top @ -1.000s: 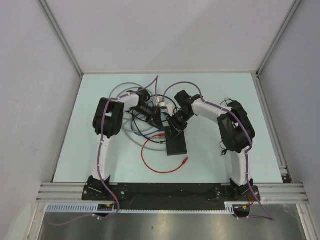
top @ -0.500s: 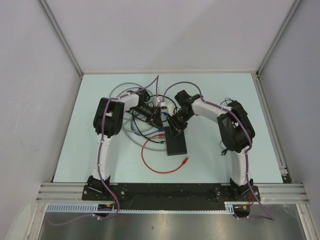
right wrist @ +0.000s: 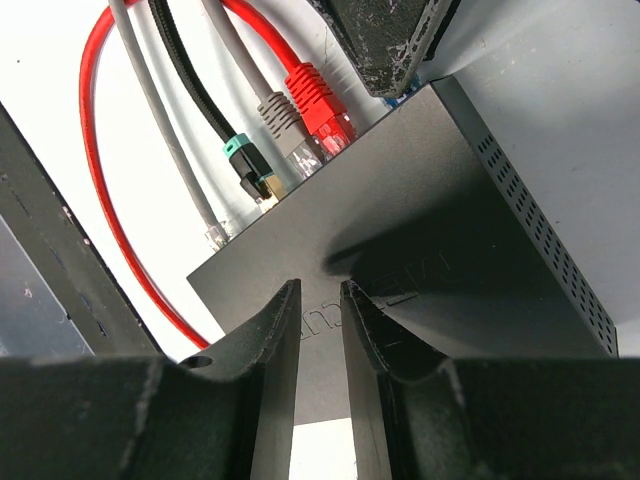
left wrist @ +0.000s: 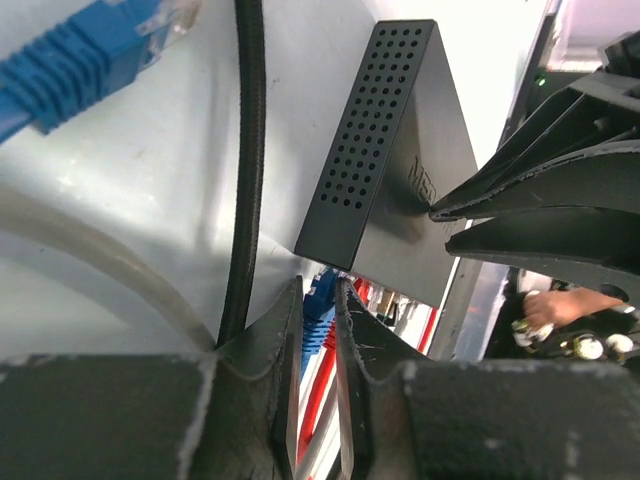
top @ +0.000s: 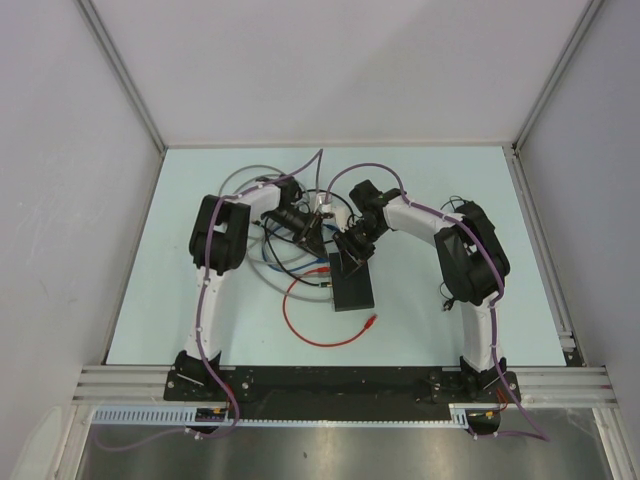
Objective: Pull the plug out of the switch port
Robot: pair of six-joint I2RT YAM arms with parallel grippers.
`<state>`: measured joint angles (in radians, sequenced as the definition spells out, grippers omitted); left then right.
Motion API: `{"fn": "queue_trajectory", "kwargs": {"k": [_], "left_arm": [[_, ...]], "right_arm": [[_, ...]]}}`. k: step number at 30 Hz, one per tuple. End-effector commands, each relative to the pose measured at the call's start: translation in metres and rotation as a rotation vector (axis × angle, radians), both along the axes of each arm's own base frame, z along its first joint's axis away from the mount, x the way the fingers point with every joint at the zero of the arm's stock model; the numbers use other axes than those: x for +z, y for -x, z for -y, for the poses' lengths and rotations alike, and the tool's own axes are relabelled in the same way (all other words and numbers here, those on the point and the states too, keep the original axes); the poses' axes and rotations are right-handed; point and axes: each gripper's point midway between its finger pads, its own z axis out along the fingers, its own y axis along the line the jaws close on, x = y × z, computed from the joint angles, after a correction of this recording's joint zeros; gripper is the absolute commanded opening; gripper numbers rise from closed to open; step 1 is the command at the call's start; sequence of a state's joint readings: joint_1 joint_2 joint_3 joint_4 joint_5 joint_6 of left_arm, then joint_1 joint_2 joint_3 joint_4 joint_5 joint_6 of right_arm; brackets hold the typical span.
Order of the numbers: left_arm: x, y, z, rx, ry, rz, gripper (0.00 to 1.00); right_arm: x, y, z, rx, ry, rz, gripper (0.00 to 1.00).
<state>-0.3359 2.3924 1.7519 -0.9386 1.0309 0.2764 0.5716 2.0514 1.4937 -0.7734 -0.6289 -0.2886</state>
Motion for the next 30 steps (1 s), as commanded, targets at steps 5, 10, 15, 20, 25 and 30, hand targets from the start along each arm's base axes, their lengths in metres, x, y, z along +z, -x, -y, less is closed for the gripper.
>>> {"fn": "queue_trajectory", "kwargs": {"k": [5, 10, 15, 20, 25, 30], "left_arm": [[-0.033, 0.017, -0.024, -0.128, -0.175, 0.021, 0.00], [-0.031, 0.017, -0.029, -0.155, -0.195, 0.039, 0.00], [-0.035, 0.015, -0.040, -0.185, -0.271, 0.050, 0.00], [-0.029, 0.010, -0.053, -0.199, -0.316, 0.081, 0.00], [-0.026, 0.017, -0.067, -0.223, -0.333, 0.064, 0.00], [-0.009, -0.006, -0.061, -0.142, -0.290, 0.157, 0.00]], "right_arm": [[-0.047, 0.000, 0.015, 0.017, 0.121, 0.006, 0.29], [-0.047, 0.000, 0.014, 0.020, 0.117, 0.007, 0.29], [-0.046, 0.000, 0.014, 0.018, 0.120, 0.011, 0.29], [-0.047, -0.001, 0.015, 0.016, 0.124, 0.010, 0.29], [-0.047, -0.001, 0.016, 0.014, 0.128, 0.012, 0.29], [-0.047, -0.002, 0.015, 0.013, 0.124, 0.012, 0.30]]}}
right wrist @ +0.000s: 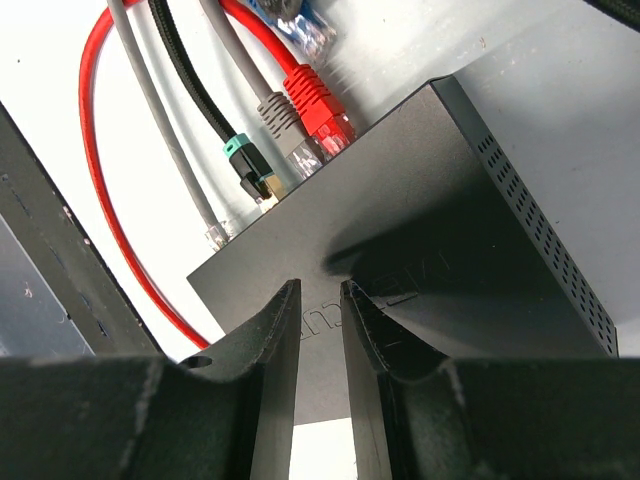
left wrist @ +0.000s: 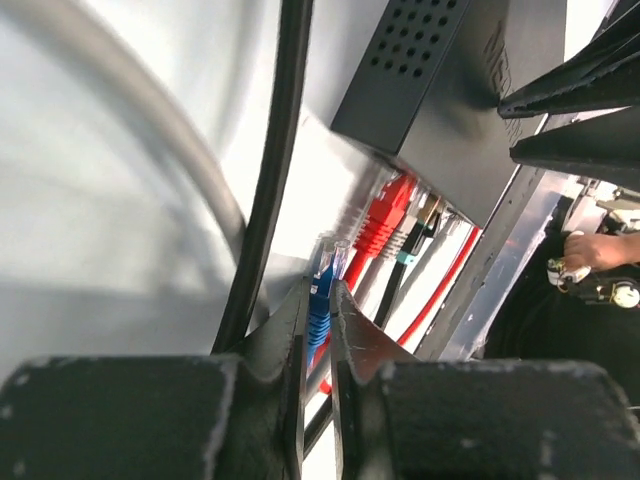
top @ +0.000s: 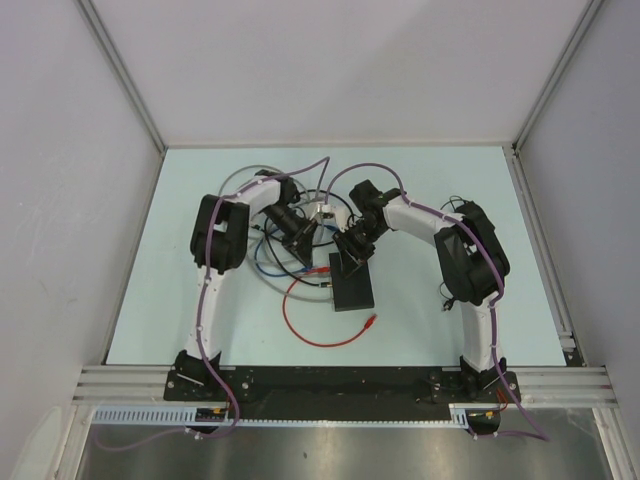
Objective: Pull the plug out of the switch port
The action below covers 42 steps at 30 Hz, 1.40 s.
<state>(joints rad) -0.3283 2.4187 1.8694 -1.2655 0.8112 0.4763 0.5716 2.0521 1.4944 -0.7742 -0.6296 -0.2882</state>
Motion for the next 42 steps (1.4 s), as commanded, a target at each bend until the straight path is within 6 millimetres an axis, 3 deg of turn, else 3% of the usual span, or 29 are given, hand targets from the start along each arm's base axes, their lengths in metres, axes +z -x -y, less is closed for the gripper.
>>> {"fn": "queue_trajectory", "kwargs": {"k": [1, 7, 8, 11, 14, 18, 20, 23, 24, 26, 29, 32, 34, 37, 42], "left_arm": [[0.007, -0.032, -0.016, -0.008, -0.047, 0.209, 0.00], [0.070, -0.063, 0.004, 0.038, 0.065, 0.361, 0.00], [0.082, -0.067, 0.003, 0.039, 0.075, 0.398, 0.00], [0.092, -0.072, -0.009, 0.014, 0.033, 0.464, 0.00], [0.087, -0.070, -0.035, -0.040, -0.065, 0.495, 0.00], [0.062, -0.066, -0.082, -0.099, -0.228, 0.492, 0.00], [0.064, -0.071, -0.097, -0.079, -0.259, 0.518, 0.00], [0.078, -0.075, -0.090, -0.009, -0.206, 0.530, 0.04], [0.082, -0.078, -0.084, 0.016, -0.180, 0.546, 0.20], [0.100, -0.084, -0.071, 0.125, -0.134, 0.570, 0.42], [0.092, -0.109, -0.085, 0.311, -0.253, 0.649, 0.53], [0.085, -0.127, -0.107, 0.385, -0.390, 0.700, 0.54], [0.085, -0.134, -0.107, 0.366, -0.385, 0.742, 0.51], [0.087, -0.139, -0.087, 0.313, -0.297, 0.763, 0.46], [0.065, -0.147, -0.069, 0.135, -0.329, 0.814, 0.44]], "right_arm": [[-0.048, -0.002, 0.015, 0.014, 0.126, 0.014, 0.30], [-0.047, -0.004, 0.016, 0.014, 0.124, 0.015, 0.29], [-0.047, -0.004, 0.016, 0.016, 0.124, 0.013, 0.29], [-0.047, -0.006, 0.016, 0.014, 0.121, 0.015, 0.29], [-0.046, -0.008, 0.016, 0.010, 0.117, 0.016, 0.30], [-0.046, -0.010, 0.017, 0.003, 0.113, 0.012, 0.30], [-0.046, -0.011, 0.018, -0.005, 0.110, 0.010, 0.30], [-0.045, -0.013, 0.019, -0.011, 0.106, 0.011, 0.30], [-0.045, -0.013, 0.019, -0.011, 0.106, 0.011, 0.31], [-0.043, -0.015, 0.020, -0.012, 0.101, 0.016, 0.31], [-0.042, -0.016, 0.021, -0.015, 0.100, 0.016, 0.32], [-0.042, -0.017, 0.022, -0.017, 0.100, 0.015, 0.33], [-0.043, -0.018, 0.023, -0.019, 0.102, 0.013, 0.33], [-0.045, -0.018, 0.022, -0.014, 0.105, 0.006, 0.33], [-0.044, -0.021, 0.020, -0.016, 0.106, 0.006, 0.33]]}}
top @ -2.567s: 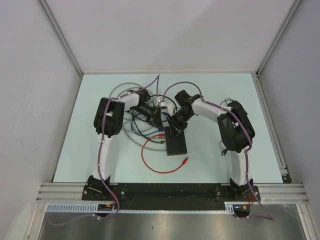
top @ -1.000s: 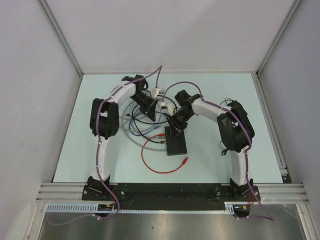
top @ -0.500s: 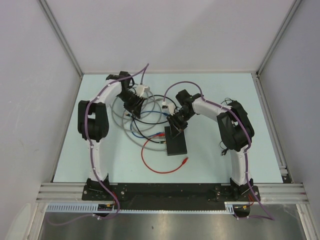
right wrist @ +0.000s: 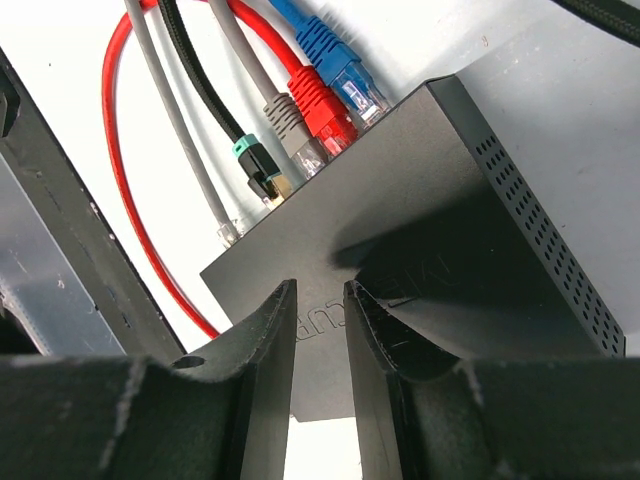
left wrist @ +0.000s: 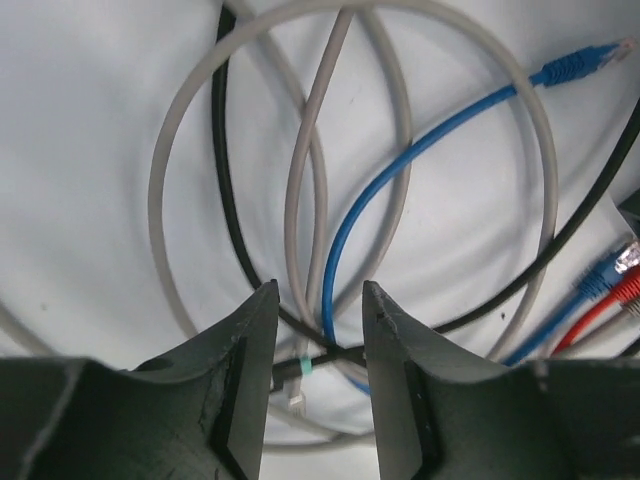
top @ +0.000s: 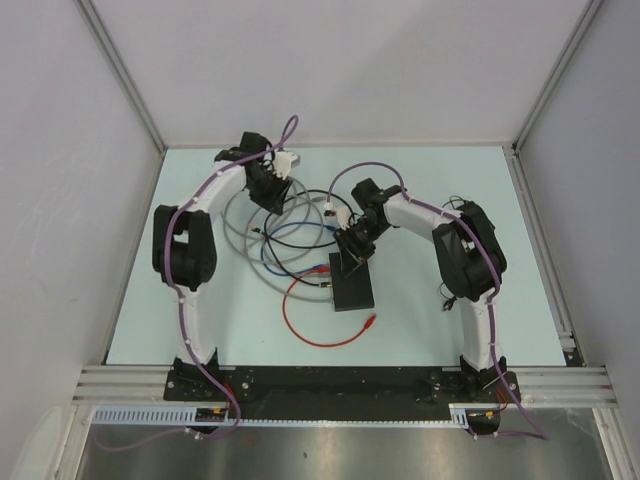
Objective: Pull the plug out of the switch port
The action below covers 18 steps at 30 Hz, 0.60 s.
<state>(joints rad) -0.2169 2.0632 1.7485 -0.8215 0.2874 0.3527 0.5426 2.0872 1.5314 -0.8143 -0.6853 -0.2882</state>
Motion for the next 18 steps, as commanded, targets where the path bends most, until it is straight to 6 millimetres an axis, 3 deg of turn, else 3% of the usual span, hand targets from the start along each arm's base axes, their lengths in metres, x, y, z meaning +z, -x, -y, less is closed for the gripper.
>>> {"fn": "queue_trajectory", "kwargs": {"k": [1, 14, 17, 18], "left_arm": [[-0.009, -0.015, 0.029, -0.152, -0.055, 0.071, 0.44], [-0.049, -0.019, 0.036, -0.189, -0.116, 0.022, 0.41], [-0.056, -0.019, 0.031, -0.191, -0.146, 0.015, 0.33], [-0.057, -0.019, 0.031, -0.192, -0.149, 0.011, 0.23]], "right_arm": [[-0.044, -0.018, 0.018, 0.004, 0.132, 0.067, 0.33], [-0.044, -0.021, 0.027, -0.045, 0.137, 0.050, 0.34], [-0.044, -0.020, 0.026, -0.045, 0.137, 0.046, 0.34], [-0.045, -0.021, 0.027, -0.047, 0.138, 0.045, 0.34]]}}
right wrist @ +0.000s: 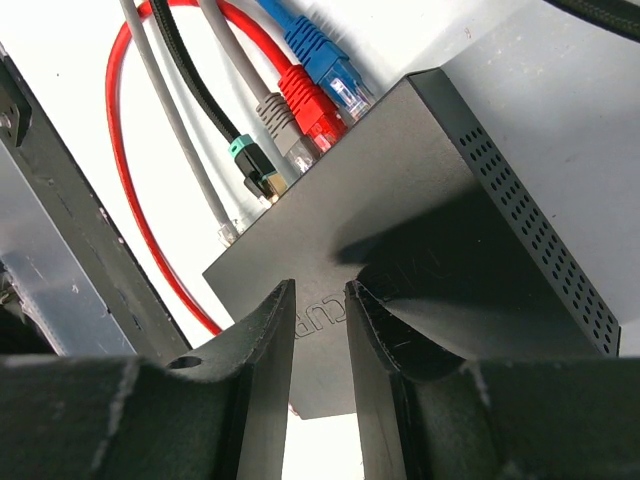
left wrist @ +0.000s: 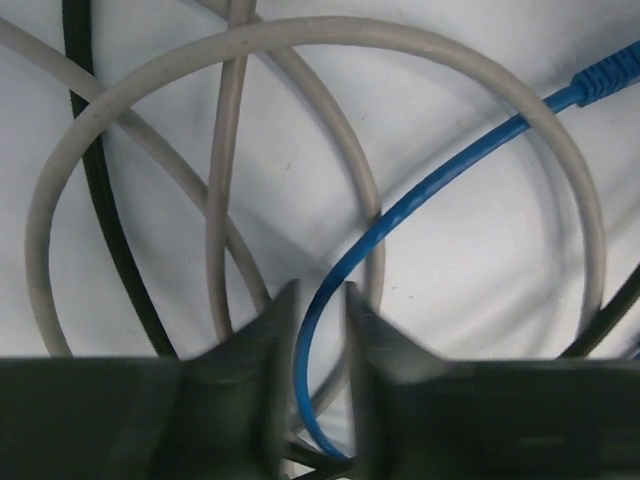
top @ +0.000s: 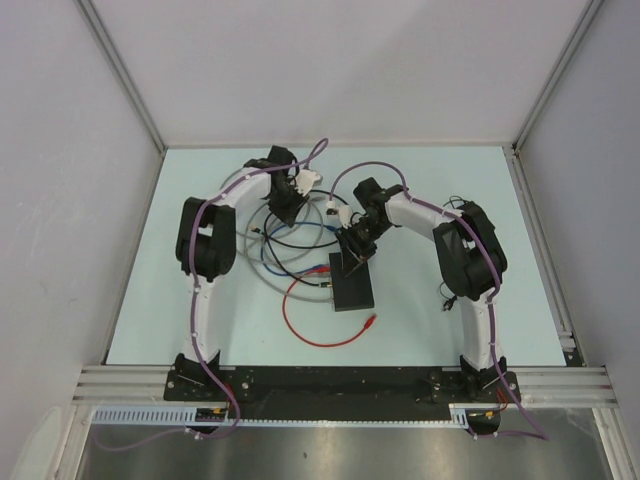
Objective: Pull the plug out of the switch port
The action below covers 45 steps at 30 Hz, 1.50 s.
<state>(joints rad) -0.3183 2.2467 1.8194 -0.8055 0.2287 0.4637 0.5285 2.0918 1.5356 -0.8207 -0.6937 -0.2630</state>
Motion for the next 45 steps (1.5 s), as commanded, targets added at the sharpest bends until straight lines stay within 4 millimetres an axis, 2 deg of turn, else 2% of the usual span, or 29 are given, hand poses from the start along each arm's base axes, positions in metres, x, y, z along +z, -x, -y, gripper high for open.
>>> {"fn": "queue_trajectory", "kwargs": {"k": [1, 3, 4, 5, 7, 8, 12, 13, 16, 21, 23, 24, 25, 27, 28, 29, 31, 32, 34, 35, 36, 37, 38, 39, 40, 41, 43, 44, 45], "left_arm": [[0.009, -0.015, -0.005, -0.023, -0.035, 0.059, 0.17], [0.018, -0.012, -0.006, -0.024, -0.032, 0.060, 0.03], [0.027, -0.012, -0.004, -0.028, -0.018, 0.073, 0.01], [0.050, -0.014, -0.002, -0.029, 0.001, 0.118, 0.00], [0.083, -0.018, 0.000, -0.045, 0.022, 0.201, 0.00], [0.117, -0.021, -0.004, -0.040, 0.016, 0.288, 0.00], [0.185, -0.029, -0.022, -0.076, -0.064, 0.485, 0.00], [0.199, -0.032, -0.028, -0.099, -0.099, 0.531, 0.00], [0.217, -0.028, -0.044, -0.173, -0.203, 0.578, 0.00], [0.221, -0.026, -0.087, -0.239, -0.465, 0.611, 0.00], [0.215, -0.020, -0.099, -0.305, -0.531, 0.577, 0.00], [0.206, -0.009, -0.112, -0.329, -0.558, 0.507, 0.00], [0.207, -0.007, -0.121, -0.348, -0.591, 0.479, 0.00], [0.193, -0.002, -0.145, -0.342, -0.631, 0.381, 0.00], [0.194, 0.003, -0.158, -0.329, -0.661, 0.336, 0.00], [0.186, 0.002, -0.177, -0.295, -0.678, 0.290, 0.00], [0.189, 0.004, -0.200, -0.228, -0.690, 0.247, 0.00], [0.181, 0.004, -0.222, -0.171, -0.705, 0.205, 0.00], [0.175, 0.007, -0.248, -0.063, -0.721, 0.163, 0.00], [0.170, 0.012, -0.267, -0.011, -0.738, 0.128, 0.02], [0.157, 0.018, -0.278, 0.051, -0.724, 0.092, 0.03], [0.151, 0.016, -0.284, 0.094, -0.713, 0.105, 0.04], [0.144, 0.019, -0.295, 0.139, -0.708, 0.098, 0.12], [0.131, 0.027, -0.298, 0.184, -0.701, 0.076, 0.18], [0.130, 0.026, -0.298, 0.212, -0.699, 0.091, 0.28], [0.127, 0.023, -0.284, 0.216, -0.649, 0.112, 0.42], [0.140, 0.020, -0.259, 0.246, -0.554, 0.171, 0.49], [0.142, 0.014, -0.235, 0.231, -0.464, 0.207, 0.56], [0.147, 0.011, -0.207, 0.223, -0.401, 0.231, 0.58]], "right_arm": [[-0.045, -0.019, 0.024, -0.014, 0.137, 0.070, 0.34], [-0.045, -0.018, 0.024, -0.014, 0.138, 0.069, 0.34], [-0.045, -0.019, 0.024, -0.014, 0.136, 0.071, 0.34], [-0.045, -0.018, 0.025, -0.017, 0.138, 0.068, 0.34], [-0.046, -0.019, 0.025, -0.022, 0.136, 0.068, 0.34], [-0.046, -0.018, 0.025, -0.022, 0.136, 0.067, 0.34], [-0.047, -0.019, 0.025, -0.021, 0.130, 0.069, 0.34], [-0.046, -0.020, 0.024, -0.018, 0.126, 0.071, 0.34], [-0.048, -0.020, 0.023, -0.014, 0.125, 0.067, 0.34], [-0.048, -0.020, 0.022, -0.008, 0.122, 0.062, 0.34], [-0.048, -0.020, 0.023, -0.008, 0.119, 0.064, 0.34], [-0.048, -0.020, 0.023, -0.008, 0.119, 0.064, 0.34], [-0.048, -0.019, 0.023, -0.008, 0.120, 0.060, 0.34], [-0.048, -0.020, 0.023, -0.011, 0.119, 0.061, 0.34], [-0.048, -0.019, 0.023, -0.010, 0.121, 0.058, 0.34], [-0.048, -0.020, 0.024, -0.013, 0.121, 0.057, 0.34], [-0.049, -0.019, 0.024, -0.015, 0.121, 0.054, 0.34], [-0.049, -0.019, 0.024, -0.017, 0.121, 0.053, 0.34], [-0.049, -0.020, 0.025, -0.021, 0.121, 0.052, 0.34], [-0.049, -0.020, 0.025, -0.021, 0.119, 0.053, 0.35], [-0.049, -0.020, 0.026, -0.025, 0.121, 0.049, 0.34], [-0.050, -0.019, 0.026, -0.024, 0.121, 0.046, 0.35], [-0.049, -0.020, 0.025, -0.026, 0.119, 0.049, 0.34], [-0.049, -0.020, 0.025, -0.026, 0.119, 0.049, 0.35], [-0.049, -0.020, 0.025, -0.025, 0.118, 0.047, 0.34], [-0.048, -0.020, 0.025, -0.024, 0.116, 0.051, 0.35], [-0.046, -0.021, 0.025, -0.026, 0.113, 0.056, 0.35], [-0.046, -0.021, 0.026, -0.027, 0.115, 0.057, 0.35], [-0.045, -0.021, 0.026, -0.027, 0.116, 0.061, 0.35]]}}
